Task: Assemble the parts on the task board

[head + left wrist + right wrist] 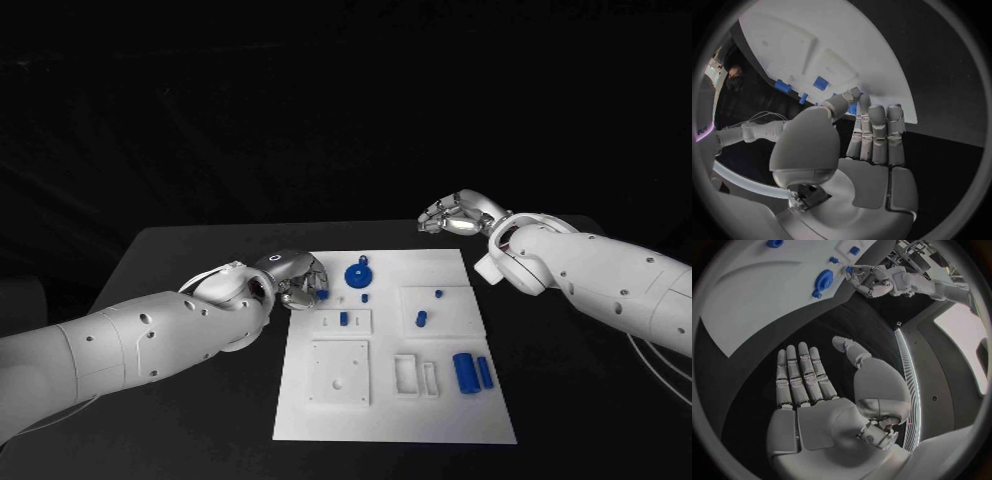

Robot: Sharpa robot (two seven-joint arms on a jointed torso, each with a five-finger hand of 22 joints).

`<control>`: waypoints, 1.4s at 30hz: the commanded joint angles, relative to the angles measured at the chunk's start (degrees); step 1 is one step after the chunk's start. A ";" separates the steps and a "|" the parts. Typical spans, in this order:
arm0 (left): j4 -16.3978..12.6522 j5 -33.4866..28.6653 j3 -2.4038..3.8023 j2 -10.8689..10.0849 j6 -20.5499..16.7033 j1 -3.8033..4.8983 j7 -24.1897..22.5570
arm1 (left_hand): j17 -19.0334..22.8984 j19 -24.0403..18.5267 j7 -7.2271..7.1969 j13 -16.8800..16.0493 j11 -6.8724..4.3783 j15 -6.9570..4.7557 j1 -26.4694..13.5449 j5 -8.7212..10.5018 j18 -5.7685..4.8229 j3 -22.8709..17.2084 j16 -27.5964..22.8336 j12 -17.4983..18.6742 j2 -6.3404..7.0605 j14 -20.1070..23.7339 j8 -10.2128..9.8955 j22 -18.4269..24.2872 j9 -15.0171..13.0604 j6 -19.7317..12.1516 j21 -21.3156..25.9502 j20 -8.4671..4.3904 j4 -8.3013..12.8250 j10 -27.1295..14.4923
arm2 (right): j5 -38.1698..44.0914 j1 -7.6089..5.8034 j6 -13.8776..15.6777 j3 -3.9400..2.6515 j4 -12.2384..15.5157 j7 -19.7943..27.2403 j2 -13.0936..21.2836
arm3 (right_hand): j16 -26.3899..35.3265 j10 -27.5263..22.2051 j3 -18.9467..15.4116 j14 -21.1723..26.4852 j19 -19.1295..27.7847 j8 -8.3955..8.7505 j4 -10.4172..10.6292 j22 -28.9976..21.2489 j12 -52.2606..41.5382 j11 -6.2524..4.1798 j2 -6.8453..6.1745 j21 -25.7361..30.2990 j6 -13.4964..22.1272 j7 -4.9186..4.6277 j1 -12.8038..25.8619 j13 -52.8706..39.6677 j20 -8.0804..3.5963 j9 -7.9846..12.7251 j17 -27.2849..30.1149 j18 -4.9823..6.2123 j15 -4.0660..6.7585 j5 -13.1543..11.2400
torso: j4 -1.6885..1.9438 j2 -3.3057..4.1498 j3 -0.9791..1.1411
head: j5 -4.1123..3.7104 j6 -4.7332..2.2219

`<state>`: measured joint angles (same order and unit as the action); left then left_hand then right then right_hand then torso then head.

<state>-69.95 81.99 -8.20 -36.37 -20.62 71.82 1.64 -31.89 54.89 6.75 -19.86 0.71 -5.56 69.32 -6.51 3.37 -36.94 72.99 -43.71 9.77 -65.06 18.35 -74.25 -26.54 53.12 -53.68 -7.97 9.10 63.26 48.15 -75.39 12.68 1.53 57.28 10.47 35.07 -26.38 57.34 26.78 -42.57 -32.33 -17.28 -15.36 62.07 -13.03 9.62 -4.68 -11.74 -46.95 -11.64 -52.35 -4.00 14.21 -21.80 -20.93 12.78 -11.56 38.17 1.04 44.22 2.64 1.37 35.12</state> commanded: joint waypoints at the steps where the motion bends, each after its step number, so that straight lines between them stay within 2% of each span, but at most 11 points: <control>1: -0.52 -0.59 0.47 -0.12 -0.80 0.02 -1.01 | -0.05 0.30 0.26 -0.03 0.01 0.01 -0.37 -0.27 0.60 0.05 -0.39 0.00 0.01 -0.23 -0.19 -0.05 0.09 -0.09 0.37 -3.13 -0.27 -0.45 | 0.00 0.01 -0.52 -0.02 0.79 -0.27 0.16 | -0.41 0.35 -0.13 0.21 0.09 -0.21 -0.19 0.09 0.28 0.15 0.00 0.23 0.46 0.05 0.19 0.04 0.06 0.05 0.09 -0.08 0.03 0.18 | -0.03 0.03 -0.01 | 0.02 -0.23; 7: -2.50 -1.11 1.14 -0.93 -0.83 0.39 -0.81 | -0.05 0.32 0.26 -0.04 0.02 0.01 -0.30 -0.33 0.62 0.01 -0.43 -0.01 -0.01 -0.23 -0.21 -0.05 0.11 -0.08 0.39 -3.13 -0.30 -0.48 | -0.73 0.01 -1.83 -0.02 3.54 -3.02 0.99 | -1.49 1.20 -0.21 -0.83 -1.02 -0.50 -0.88 0.41 -0.21 -0.19 -0.14 0.01 0.14 0.18 -0.49 -0.13 0.07 0.08 0.09 0.31 0.48 -0.93 | 0.06 -0.05 0.04 | -0.05 -0.65; 11: -5.06 -1.65 1.53 -1.89 -0.84 0.97 -0.54 | -0.05 0.33 0.26 -0.05 0.01 0.01 -0.27 -0.35 0.63 0.00 -0.43 -0.02 -0.01 -0.24 -0.21 -0.06 0.12 -0.06 0.40 -3.13 -0.31 -0.48 | -1.52 0.01 -3.75 -0.02 6.79 -6.49 1.86 | -3.85 3.47 -0.69 -3.51 -4.02 -0.75 -0.97 0.88 -1.72 -1.26 -0.30 -1.01 -0.22 0.33 -0.67 -0.91 0.00 0.17 -0.90 1.39 1.78 -3.03 | 0.04 -0.05 0.01 | 0.08 -0.72; 13: -6.32 -1.71 1.67 -2.36 -0.73 1.22 -0.31 | -0.05 0.33 0.26 -0.05 0.01 0.01 -0.26 -0.35 0.64 0.00 -0.44 -0.02 0.00 -0.24 -0.22 -0.06 0.12 -0.06 0.40 -3.13 -0.31 -0.48 | -1.67 0.00 -4.47 -0.02 8.27 -8.37 2.08 | -6.38 6.53 -1.06 -6.93 -7.48 -1.16 -0.92 1.42 -3.74 -2.78 -0.54 -2.63 -0.86 0.59 -0.73 -2.16 -0.30 0.03 -2.32 2.22 3.43 -5.80 | 0.02 -0.05 -0.04 | 0.08 -0.85; 17: -8.59 -1.82 1.80 -3.12 -0.58 1.89 0.01 | -0.06 0.34 0.25 -0.05 0.01 0.00 -0.22 -0.36 0.65 -0.01 -0.44 -0.03 0.02 -0.25 -0.22 -0.06 0.13 -0.05 0.40 -3.13 -0.30 -0.49 | -2.79 -0.01 -6.26 -0.01 11.16 -12.50 2.24 | -11.01 11.46 -1.50 -11.85 -14.30 -1.84 -1.02 2.09 -8.30 -5.35 -0.79 -5.74 -1.92 1.41 -0.84 -6.40 -2.45 -0.46 -6.26 2.22 6.38 -9.74 | 0.02 -0.09 -0.01 | 0.12 -1.06; 21: -10.16 -1.90 1.83 -3.62 -0.63 2.51 0.13 | -0.06 0.34 0.25 -0.05 0.01 0.00 -0.19 -0.37 0.65 -0.02 -0.45 -0.03 0.02 -0.26 -0.23 -0.06 0.13 -0.05 0.40 -3.13 -0.30 -0.49 | -4.53 -0.01 -6.54 -0.01 13.09 -16.44 1.87 | -17.62 17.45 -1.80 -19.07 -23.67 -2.23 -1.00 3.90 -16.56 -7.57 -0.99 -11.14 -2.67 3.20 -1.30 -13.48 -6.08 -0.99 -11.96 2.22 10.61 -10.76 | 0.05 -0.09 0.01 | 0.18 -1.24; 25: -11.35 -1.90 1.91 -3.92 -0.66 3.09 0.32 | -0.07 0.36 0.25 -0.06 0.00 0.00 -0.10 -0.38 0.67 -0.04 -0.45 -0.05 0.05 -0.28 -0.24 -0.07 0.15 -0.03 0.41 -3.14 -0.28 -0.49 | -8.79 -0.02 -6.91 0.03 14.65 -21.53 1.31 | -23.41 16.54 -1.56 -21.92 -29.17 -2.24 -0.99 6.08 -27.32 -8.44 -1.48 -15.67 -3.05 4.25 -1.12 -22.81 -9.25 -1.48 -19.04 2.16 13.80 -10.63 | 0.14 -0.05 -0.05 | 0.23 -1.48; 28: -12.02 -1.90 1.93 -4.09 -0.69 3.40 0.41 | -0.07 0.37 0.24 -0.07 0.00 0.00 -0.08 -0.39 0.68 -0.05 -0.46 -0.06 0.05 -0.29 -0.24 -0.07 0.15 -0.02 0.41 -3.14 -0.29 -0.49 | -11.53 -0.02 -6.33 0.19 15.61 -23.79 0.94 | -27.17 16.62 -1.45 -23.77 -32.15 -2.07 -0.75 7.92 -34.38 -8.80 -1.62 -18.76 -3.11 4.38 -0.84 -28.58 -10.63 -1.65 -23.14 2.22 15.17 -11.29 | 0.13 -0.05 -0.05 | 0.32 -1.57; 29: -12.25 -1.90 1.95 -4.14 -0.73 3.47 0.42 | -0.07 0.37 0.24 -0.07 0.00 -0.01 -0.06 -0.39 0.68 -0.06 -0.46 -0.06 0.04 -0.29 -0.24 -0.07 0.15 -0.02 0.41 -3.14 -0.29 -0.48 | -12.35 -0.02 -6.10 0.24 15.93 -24.52 0.82 | -28.94 13.51 -0.85 -23.00 -32.40 -1.83 -0.62 9.34 -39.18 -8.50 -2.14 -20.33 -3.13 4.44 -0.12 -33.31 -11.42 -1.80 -26.31 2.22 15.87 -11.32 | 0.07 -0.06 -0.02 | 0.36 -1.58; 35: -12.83 -1.90 2.01 -4.19 -0.80 3.63 0.47 | -0.09 0.41 0.23 -0.08 -0.01 -0.02 0.05 -0.40 0.70 -0.09 -0.46 -0.09 0.02 -0.33 -0.25 -0.08 0.17 0.02 0.41 -3.14 -0.30 -0.46 | -15.45 -0.02 -5.93 0.87 17.29 -27.46 0.32 | -32.80 11.65 0.51 -24.43 -34.64 -1.29 0.11 12.66 -47.33 -8.69 -2.43 -24.83 -2.96 4.14 0.67 -40.85 -13.23 -2.21 -31.87 2.22 16.54 -11.70 | 0.03 -0.04 -0.05 | 0.43 -1.63; 42: -13.23 -1.90 2.06 -4.19 -0.85 3.66 0.52 | -0.11 0.47 0.21 -0.11 -0.04 -0.04 0.18 -0.41 0.72 -0.14 -0.47 -0.16 -0.08 -0.42 -0.23 -0.09 0.18 0.14 0.42 -3.13 -0.36 -0.40 | -17.98 -0.03 -5.34 1.32 18.67 -28.00 0.06 | -33.71 11.10 0.93 -24.66 -34.87 -1.05 0.75 13.81 -49.41 -8.60 -3.03 -26.41 -2.88 4.06 1.49 -43.14 -13.70 -2.52 -34.10 2.22 16.54 -11.83 | -0.03 0.00 -0.01 | 0.45 -1.69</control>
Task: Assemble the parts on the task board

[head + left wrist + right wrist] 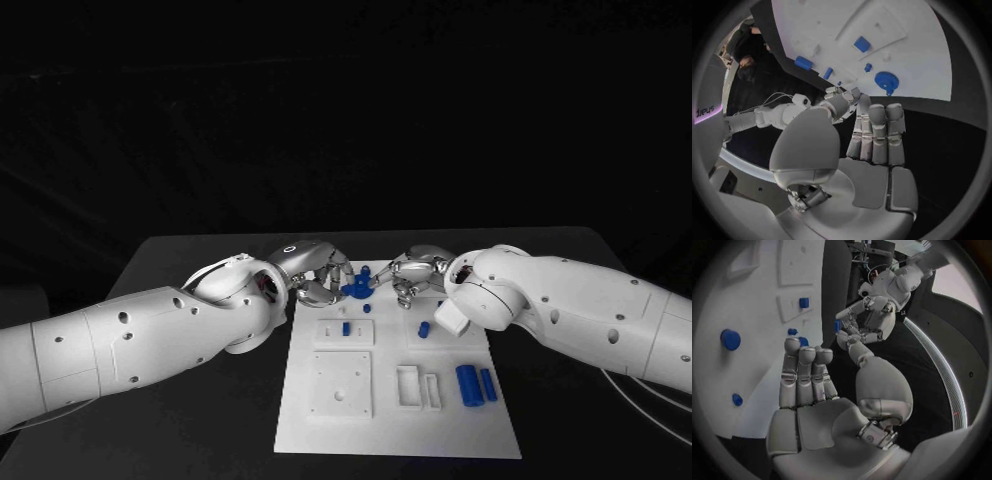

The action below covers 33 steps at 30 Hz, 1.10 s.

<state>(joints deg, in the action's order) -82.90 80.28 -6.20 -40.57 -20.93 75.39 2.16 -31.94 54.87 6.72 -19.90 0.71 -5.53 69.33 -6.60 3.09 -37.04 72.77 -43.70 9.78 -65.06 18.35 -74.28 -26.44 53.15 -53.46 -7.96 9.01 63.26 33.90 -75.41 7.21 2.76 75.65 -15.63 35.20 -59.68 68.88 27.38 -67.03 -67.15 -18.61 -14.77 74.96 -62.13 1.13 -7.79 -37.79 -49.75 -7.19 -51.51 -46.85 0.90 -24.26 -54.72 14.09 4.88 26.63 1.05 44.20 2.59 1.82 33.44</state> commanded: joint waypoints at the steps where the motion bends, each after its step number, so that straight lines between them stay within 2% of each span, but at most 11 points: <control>1: -0.32 -0.19 0.06 0.00 -0.52 0.09 0.02 | -0.07 0.49 0.24 -0.07 -0.03 -0.06 0.18 -0.32 1.01 -0.05 -0.24 -0.17 -0.09 -0.43 -0.22 -0.06 0.08 0.12 0.20 -3.15 -0.28 -0.39 | -3.87 -0.01 0.06 0.13 0.39 -1.83 -0.15 | -0.44 -0.47 0.33 -0.20 -0.06 0.29 0.20 0.96 -0.39 -0.11 0.03 -0.44 -0.06 -0.40 0.72 -0.39 -0.41 -0.08 -0.43 0.91 0.11 -0.31 | -0.03 0.03 0.05 | -0.01 -0.01; 8: -0.49 -0.19 0.08 0.04 -0.47 0.10 0.07 | -0.08 0.53 0.22 -0.08 -0.04 -0.08 0.23 -0.33 1.02 -0.05 -0.25 -0.19 -0.09 -0.46 -0.21 -0.07 0.08 0.17 0.19 -3.15 -0.30 -0.37 | -5.64 -0.01 -0.06 0.40 0.79 -1.49 -0.85 | -0.73 -0.86 0.25 -0.15 0.05 0.57 0.41 1.16 -1.14 0.01 -0.19 -1.18 0.24 -0.52 1.17 -1.42 -0.61 -0.19 -1.58 0.91 0.02 -1.54 | -0.01 0.01 0.09 | -0.04 0.02; 24: -0.85 -0.17 0.10 0.26 -0.14 0.11 0.20 | -0.09 0.60 0.21 -0.08 -0.06 -0.09 0.33 -0.35 1.04 -0.08 -0.29 -0.21 -0.21 -0.53 -0.23 -0.07 0.11 0.22 0.21 -3.16 -0.38 -0.36 | -6.83 -0.01 -0.23 0.60 0.29 -1.15 -2.05 | -0.46 -1.44 -0.03 0.05 0.72 1.12 1.56 1.05 -1.56 0.21 -0.72 -2.17 0.83 -0.72 2.77 -2.62 -0.70 -0.37 -3.29 0.91 -0.16 -6.57 | 0.02 0.05 0.06 | -0.01 0.04; 33: -0.93 -0.17 0.10 0.36 -0.07 0.11 0.18 | -0.09 0.61 0.21 -0.08 -0.06 -0.09 0.35 -0.36 1.04 -0.07 -0.32 -0.22 -0.22 -0.55 -0.25 -0.08 0.13 0.22 0.22 -3.15 -0.40 -0.36 | -6.87 0.00 -0.49 0.64 0.34 -0.90 -2.40 | -0.41 -1.45 0.25 0.02 0.79 1.14 1.71 1.04 -1.61 0.21 -0.41 -2.34 0.79 -0.72 2.69 -2.78 -0.76 -0.43 -3.57 0.91 -0.16 -6.83 | -0.02 0.00 0.11 | 0.08 0.15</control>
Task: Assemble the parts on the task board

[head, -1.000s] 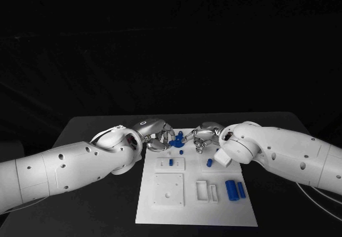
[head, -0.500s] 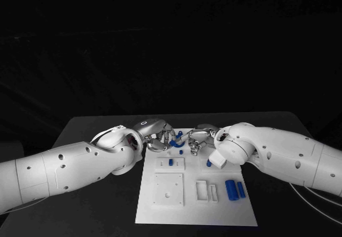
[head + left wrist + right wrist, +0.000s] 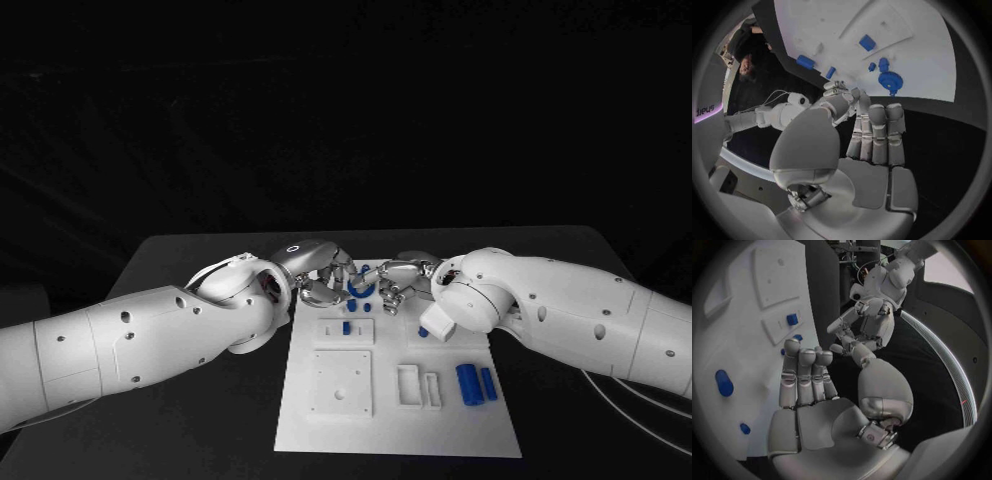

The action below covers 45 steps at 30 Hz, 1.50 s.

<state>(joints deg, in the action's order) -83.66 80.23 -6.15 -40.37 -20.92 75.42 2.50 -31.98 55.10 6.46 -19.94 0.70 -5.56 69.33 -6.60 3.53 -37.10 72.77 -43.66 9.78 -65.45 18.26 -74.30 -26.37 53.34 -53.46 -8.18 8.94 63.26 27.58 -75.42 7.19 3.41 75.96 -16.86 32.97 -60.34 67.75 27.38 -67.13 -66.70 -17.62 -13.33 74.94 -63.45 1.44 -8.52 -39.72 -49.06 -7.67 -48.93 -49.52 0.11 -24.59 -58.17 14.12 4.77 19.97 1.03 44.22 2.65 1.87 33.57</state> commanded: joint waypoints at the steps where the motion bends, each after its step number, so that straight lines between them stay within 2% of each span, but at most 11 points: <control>1: -0.18 -0.12 0.05 0.17 -0.08 0.08 -0.17 | -0.05 0.39 0.47 -0.05 -0.05 -0.07 0.35 -0.36 0.60 -0.01 -0.32 -0.26 -0.22 -0.16 -0.17 -0.05 0.06 0.03 0.22 -2.93 -0.34 -0.36 | -0.56 0.01 -0.45 -0.01 0.03 0.35 -0.18 | 0.24 -0.29 0.36 0.08 0.33 0.13 0.25 1.07 -0.33 -0.11 0.44 -0.47 0.07 -0.23 0.00 -0.16 0.01 -0.12 -0.19 0.88 -0.05 -0.19 | 0.00 -0.02 0.05 | 0.02 0.03; 4: -0.18 -0.12 0.05 0.19 -0.06 0.08 -0.19 | -0.05 0.39 0.47 -0.05 -0.05 -0.07 0.36 -0.37 0.60 -0.01 -0.33 -0.26 -0.23 -0.16 -0.17 -0.05 0.07 0.02 0.22 -2.93 -0.35 -0.36 | -0.56 0.01 -0.63 -0.01 -0.05 0.48 -0.34 | 0.14 -0.17 1.04 -0.05 0.26 0.05 0.08 1.11 -0.54 -0.17 1.06 -0.77 -0.16 -0.17 -0.76 -0.39 -0.09 -0.21 -0.55 0.88 0.01 -0.59 | 0.01 0.00 0.06 | -0.03 0.06; 7: -0.22 -0.12 0.06 0.19 -0.06 0.08 -0.19 | -0.05 0.40 0.48 -0.05 -0.05 -0.07 0.36 -0.37 0.60 0.00 -0.34 -0.26 -0.23 -0.16 -0.18 -0.05 0.07 0.02 0.22 -2.93 -0.36 -0.37 | -0.61 0.01 -0.79 0.00 -0.04 0.36 -0.38 | 0.08 -0.11 2.62 -0.12 0.34 -0.05 -0.02 1.13 -0.77 -0.25 1.78 -1.21 -0.56 -0.08 -1.92 -0.76 -0.12 -0.35 -1.13 0.88 0.07 -2.42 | 0.00 0.01 0.05 | -0.07 0.08; 9: -0.15 -0.11 0.06 0.15 0.02 0.08 -0.15 | -0.05 0.40 0.48 -0.05 -0.05 -0.07 0.37 -0.37 0.60 0.00 -0.34 -0.26 -0.23 -0.17 -0.19 -0.05 0.08 0.01 0.23 -2.93 -0.36 -0.37 | -0.60 0.01 -0.74 0.01 -0.01 0.36 -0.28 | 0.10 -0.12 3.15 -0.12 0.39 -0.02 0.03 1.13 -0.79 -0.25 1.89 -1.36 -0.59 -0.09 -2.14 -0.86 -0.09 -0.37 -1.31 0.88 0.07 -2.81 | -0.01 0.01 0.05 | -0.10 0.08; 18: 0.13 -0.11 0.06 0.08 0.11 0.08 -0.24 | -0.05 0.41 0.48 -0.04 -0.05 -0.07 0.47 -0.38 0.62 -0.02 -0.37 -0.25 -0.20 -0.18 -0.22 -0.06 0.10 -0.01 0.25 -2.93 -0.33 -0.38 | -0.59 0.01 -0.68 0.01 -0.08 0.35 -0.17 | 0.13 -0.11 3.79 -0.18 0.48 0.08 0.01 1.14 -0.89 -0.21 1.37 -1.80 -0.62 -0.12 -2.15 -1.12 -0.03 -0.42 -1.77 0.88 0.04 -2.02 | 0.01 -0.01 0.05 | -0.11 0.19; 30: 0.87 -0.12 0.06 -0.07 0.48 0.11 0.19 | -0.05 0.44 0.53 -0.03 0.00 -0.03 0.50 -0.28 0.62 0.13 -0.51 -0.23 0.19 -0.21 -0.39 -0.07 0.21 -0.15 0.31 -2.90 -0.36 -0.47 | 0.33 0.01 0.10 0.01 0.21 0.92 0.69 | -0.03 0.08 3.94 -0.43 0.31 0.09 0.00 1.17 -1.21 -0.23 1.31 -2.33 -0.75 -0.10 -2.02 -1.44 -0.10 -0.51 -2.24 0.88 0.06 -1.41 | 0.00 0.00 0.05 | -0.13 0.09; 36: 1.39 -0.15 0.05 -0.06 0.95 0.20 0.89 | -0.09 0.45 0.76 0.10 0.20 0.16 0.20 0.42 0.62 0.44 -0.70 0.03 1.29 -0.22 -0.81 -0.11 0.45 -0.65 0.44 -2.79 -0.88 -1.00 | 3.48 0.01 0.37 0.01 0.66 2.15 1.58 | -0.27 0.27 4.02 -0.70 0.06 0.05 -0.18 1.19 -1.55 -0.29 1.32 -2.84 -0.92 -0.04 -2.12 -1.74 -0.27 -0.61 -2.65 0.88 0.13 -1.27 | 0.03 -0.01 0.06 | -0.21 -0.04; 39: 1.95 -0.15 0.04 0.03 1.36 0.23 1.37 | -0.11 0.36 0.91 0.13 0.36 0.32 -0.49 1.00 0.61 0.80 -0.87 0.06 2.34 -0.13 -0.92 -0.12 0.53 -0.74 0.60 -2.64 -1.70 -1.17 | 6.69 0.01 0.34 0.01 1.13 3.15 2.21 | -0.52 0.41 4.11 -0.95 -0.18 0.04 -0.48 1.20 -1.84 -0.33 1.40 -3.28 -1.02 0.01 -2.33 -2.00 -0.45 -0.68 -3.02 0.88 0.19 -1.24 | 0.06 0.03 0.08 | -0.24 -0.16; 42: 2.28 -0.17 0.03 0.14 2.26 0.25 2.57 | -0.17 0.25 0.88 0.12 0.36 0.34 -1.24 3.43 0.62 1.33 -1.01 0.01 3.62 -0.01 -0.79 -0.18 0.48 -0.49 0.75 -2.55 -2.62 -1.31 | 9.12 0.01 0.45 0.01 1.46 4.00 2.68 | -0.70 0.47 4.18 -1.11 -0.35 0.07 -0.66 1.21 -2.00 -0.35 1.48 -3.58 -1.03 0.02 -2.46 -2.14 -0.57 -0.71 -3.27 0.88 0.21 -1.21 | 0.03 0.00 0.13 | -0.14 -0.28; 45: 2.67 -0.50 0.01 0.33 3.03 0.26 3.96 | -0.22 0.15 1.01 0.12 0.47 0.45 -2.55 3.78 0.58 2.15 -1.09 0.00 4.90 0.12 -0.90 -0.22 0.50 -0.73 0.84 -2.46 -3.66 -1.45 | 11.87 0.01 0.71 0.00 1.66 5.19 3.19 | -0.81 0.50 4.20 -1.20 -0.42 0.08 -0.80 1.21 -2.10 -0.35 1.47 -3.77 -1.04 0.02 -2.52 -2.23 -0.64 -0.73 -3.43 0.88 0.22 -1.18 | -0.02 -0.03 0.18 | -0.09 -0.41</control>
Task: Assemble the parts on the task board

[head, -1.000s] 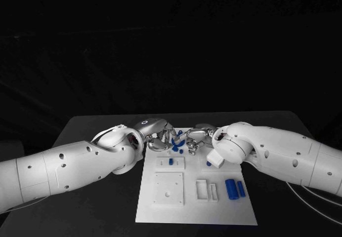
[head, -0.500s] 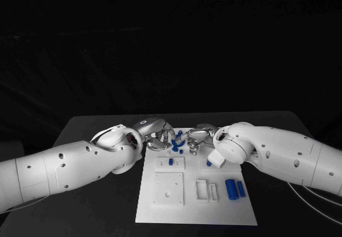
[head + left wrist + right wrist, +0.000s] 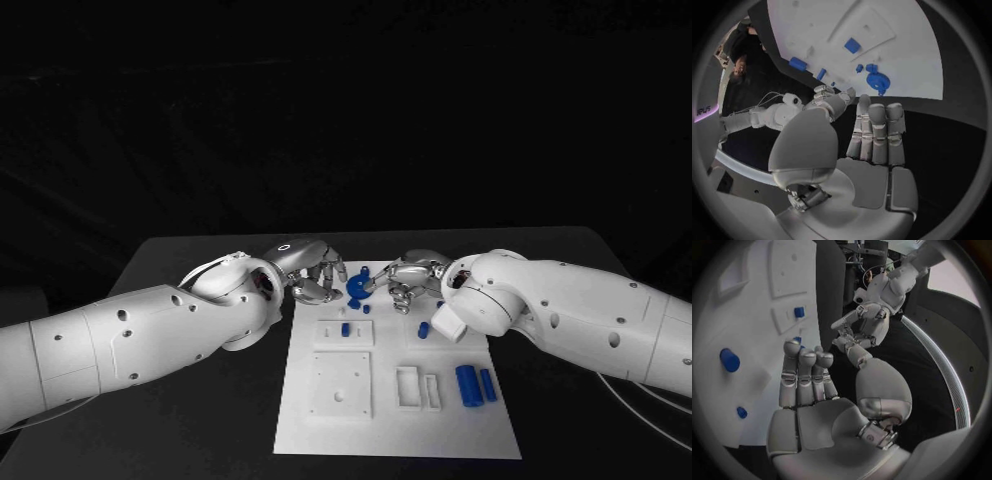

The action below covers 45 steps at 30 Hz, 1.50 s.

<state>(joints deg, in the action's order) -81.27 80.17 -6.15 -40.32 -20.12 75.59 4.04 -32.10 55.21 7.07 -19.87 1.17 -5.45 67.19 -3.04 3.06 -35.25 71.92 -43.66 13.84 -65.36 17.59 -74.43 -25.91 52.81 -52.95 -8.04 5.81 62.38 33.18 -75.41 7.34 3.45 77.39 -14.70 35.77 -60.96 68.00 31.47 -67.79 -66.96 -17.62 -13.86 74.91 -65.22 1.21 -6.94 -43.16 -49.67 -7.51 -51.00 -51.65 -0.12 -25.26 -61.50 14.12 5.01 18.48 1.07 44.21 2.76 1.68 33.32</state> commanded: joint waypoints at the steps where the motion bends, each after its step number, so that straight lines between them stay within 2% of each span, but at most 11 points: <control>1: 0.49 -0.60 0.01 0.38 2.81 0.10 3.08 | -0.11 0.01 0.41 0.03 0.03 0.36 -0.90 0.25 1.05 0.58 -0.25 -0.02 1.19 0.05 -0.19 -0.10 0.01 -0.18 0.35 -2.58 -0.90 -0.59 | 7.20 0.01 0.73 -0.03 0.23 3.35 0.55 | -0.23 0.28 0.13 -0.57 -0.21 0.09 -0.33 1.24 -0.37 -0.12 -0.09 -0.42 -0.43 -0.13 -0.50 -0.15 -0.44 -0.07 -0.17 0.88 -0.02 0.34 | -0.04 -0.01 0.05 | 0.08 -0.19; 4: 1.34 -1.38 0.00 0.76 3.55 0.20 4.99 | -0.16 -0.09 0.40 -0.02 0.03 0.38 -2.75 0.25 1.02 1.80 -0.29 -0.12 1.89 0.16 -0.04 -0.15 -0.11 -0.06 0.41 -2.50 -2.13 -0.57 | 8.51 0.01 1.14 -0.03 0.09 4.21 1.05 | -0.41 0.36 0.14 -0.71 -0.34 0.11 -0.63 1.24 -0.54 -0.13 -0.13 -0.74 -0.44 -0.12 -0.63 -0.30 -0.56 -0.11 -0.43 0.88 0.00 0.38 | -0.04 -0.01 0.00 | 0.15 -0.31; 9: 2.37 -3.01 -0.01 1.58 5.11 0.60 8.20 | -0.34 -0.15 0.01 -0.18 -0.30 0.08 -4.95 0.25 1.24 3.54 -0.14 -0.46 2.29 0.07 0.57 -0.24 -0.51 0.75 0.46 -2.66 -3.83 -0.26 | 12.59 0.01 1.79 -0.05 -0.33 6.40 1.63 | -0.68 0.45 0.30 -0.88 -0.46 0.10 -1.47 1.24 -0.83 -0.17 -0.06 -1.31 -0.58 -0.08 -1.19 -0.58 -0.78 -0.21 -0.91 0.88 0.04 0.45 | -0.11 0.00 0.07 | 0.24 -0.45; 14: 3.91 -3.01 -0.04 3.23 6.23 0.86 11.51 | -0.54 -0.09 -0.46 -0.34 -0.74 -0.35 -7.22 0.25 1.41 4.88 0.01 -0.85 2.60 -0.03 1.21 -0.39 -1.04 1.54 0.44 -2.94 -6.03 0.10 | 16.47 0.01 2.48 -0.07 -0.45 7.63 2.08 | -0.82 0.46 0.48 -0.91 -0.45 0.14 -2.39 1.22 -1.04 -0.18 -0.06 -1.75 -0.61 -0.07 -1.91 -0.82 -0.90 -0.28 -1.30 0.88 0.05 0.54 | -0.07 -0.01 0.01 | 0.27 -0.48; 17: 5.10 -2.64 -0.05 4.51 6.89 0.86 13.88 | -0.74 0.00 -0.75 -0.47 -1.02 -0.62 -9.59 0.27 1.50 5.47 0.22 -1.17 2.60 -0.24 1.60 -0.47 -1.40 2.08 0.44 -3.17 -8.85 0.44 | 17.53 0.01 2.74 -0.11 -0.64 7.85 2.04 | -0.87 0.47 0.53 -0.93 -0.48 0.15 -2.51 1.22 -1.11 -0.18 -0.03 -1.92 -0.63 -0.08 -2.10 -0.89 -0.94 -0.30 -1.42 0.88 0.05 0.60 | -0.07 0.02 0.03 | 0.27 -0.52; 23: 7.58 -2.14 -0.07 6.80 9.59 0.85 17.41 | -1.19 0.67 -1.61 -0.92 -1.84 -1.40 -11.05 0.22 1.72 5.72 0.87 -2.24 2.42 -1.15 2.87 -0.82 -2.37 4.07 -0.02 -3.70 -13.03 1.90 | 17.53 0.01 2.86 -0.15 -0.66 7.78 2.16 | -0.93 0.49 0.59 -0.97 -0.52 0.18 -2.47 1.21 -1.20 -0.16 0.01 -2.13 -0.62 -0.09 -2.17 -0.98 -0.95 -0.32 -1.57 0.88 0.03 0.84 | -0.14 0.04 0.00 | 0.19 -0.45; 27: 8.87 -0.64 -0.07 7.66 11.61 0.85 19.17 | -1.26 0.79 -1.74 -0.97 -1.95 -1.51 -11.40 0.24 1.73 5.80 0.97 -2.35 2.26 -1.30 3.08 -0.85 -2.52 4.42 -0.09 -3.75 -13.60 2.09 | 17.54 0.01 3.00 -0.19 -0.70 7.71 2.23 | -0.94 0.50 0.59 -0.98 -0.53 0.18 -2.46 1.21 -1.21 -0.16 0.01 -2.15 -0.63 -0.09 -2.16 -0.99 -0.95 -0.32 -1.59 0.88 0.03 0.88 | -0.16 0.05 0.02 | 0.14 -0.40; 28: 9.14 -0.49 -0.07 7.80 11.91 0.85 19.36 | -2.01 2.17 -2.81 -1.50 -2.99 -2.53 -12.52 0.20 2.07 6.23 2.48 -3.59 2.18 -3.01 4.51 -1.24 -3.33 6.84 -1.12 -4.28 -15.40 4.16 | 17.54 0.01 2.99 -0.19 -0.72 7.69 2.24 | -0.94 0.50 0.58 -0.98 -0.53 0.19 -2.42 1.21 -1.22 -0.16 0.01 -2.19 -0.63 -0.10 -2.11 -1.00 -0.95 -0.33 -1.61 0.88 0.03 0.93 | -0.17 0.05 0.04 | 0.15 -0.40; 38: 11.43 0.03 -0.16 10.26 15.06 0.80 19.71 | -4.76 5.62 -5.46 -3.58 -5.72 -5.21 -10.49 0.25 3.22 9.25 7.50 -7.34 2.07 -7.10 8.58 -1.84 -6.06 11.22 -5.96 -6.34 -20.31 8.90 | 17.56 0.01 3.43 -0.28 -0.81 7.65 2.25 | -0.97 0.51 0.57 -1.01 -0.54 0.20 -2.34 1.19 -1.27 -0.15 0.03 -2.35 -0.66 -0.10 -1.99 -1.06 -0.95 -0.35 -1.73 0.88 0.02 1.18 | -0.10 0.03 -0.05 | 0.11 -0.30; 43: 12.61 0.39 -0.16 11.19 15.43 0.71 19.72 | -5.24 5.56 -5.74 -4.12 -6.00 -5.49 -9.10 0.26 3.35 10.71 8.26 -7.93 2.02 -7.24 9.46 -1.73 -6.70 11.18 -6.95 -6.67 -22.19 9.07 | 17.56 0.01 3.43 -0.31 -0.79 7.70 2.20 | -0.98 0.53 0.59 -1.03 -0.55 0.21 -2.33 1.18 -1.28 -0.15 0.05 -2.40 -0.67 -0.10 -1.96 -1.08 -0.96 -0.36 -1.77 0.88 0.02 1.25 | -0.28 0.07 -0.06 | 0.18 -0.21; 45: 13.23 0.75 -0.17 11.72 15.53 0.66 19.75 | -5.41 5.62 -5.86 -4.31 -6.12 -5.59 -9.05 0.26 3.36 11.18 8.59 -8.20 1.98 -7.42 9.81 -1.71 -6.90 11.40 -7.24 -6.75 -22.39 9.32 | 17.56 0.01 3.46 -0.33 -0.74 7.71 2.24 | -0.99 0.53 0.59 -1.04 -0.55 0.21 -2.32 1.18 -1.29 -0.15 0.05 -2.42 -0.67 -0.10 -1.95 -1.09 -0.96 -0.36 -1.79 0.88 0.02 1.28 | -0.19 0.04 -0.05 | 0.07 -0.19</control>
<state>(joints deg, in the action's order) -68.32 79.70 -6.32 -29.02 -6.64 76.29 23.39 -37.46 60.33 1.33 -24.12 -5.03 -11.00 57.67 -3.05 5.79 -24.14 80.32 -51.66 16.03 -72.55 27.13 -74.93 -32.75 63.93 -59.95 -10.13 -16.43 71.23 50.20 -75.41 10.34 3.18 76.61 -7.58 38.00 -61.80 68.21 31.93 -68.69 -67.45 -17.62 -16.08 74.91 -66.28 1.00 -7.01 -45.26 -49.97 -7.60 -52.73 -52.68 -0.84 -25.54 -63.22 13.67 4.92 19.53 0.86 44.24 2.71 1.83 33.08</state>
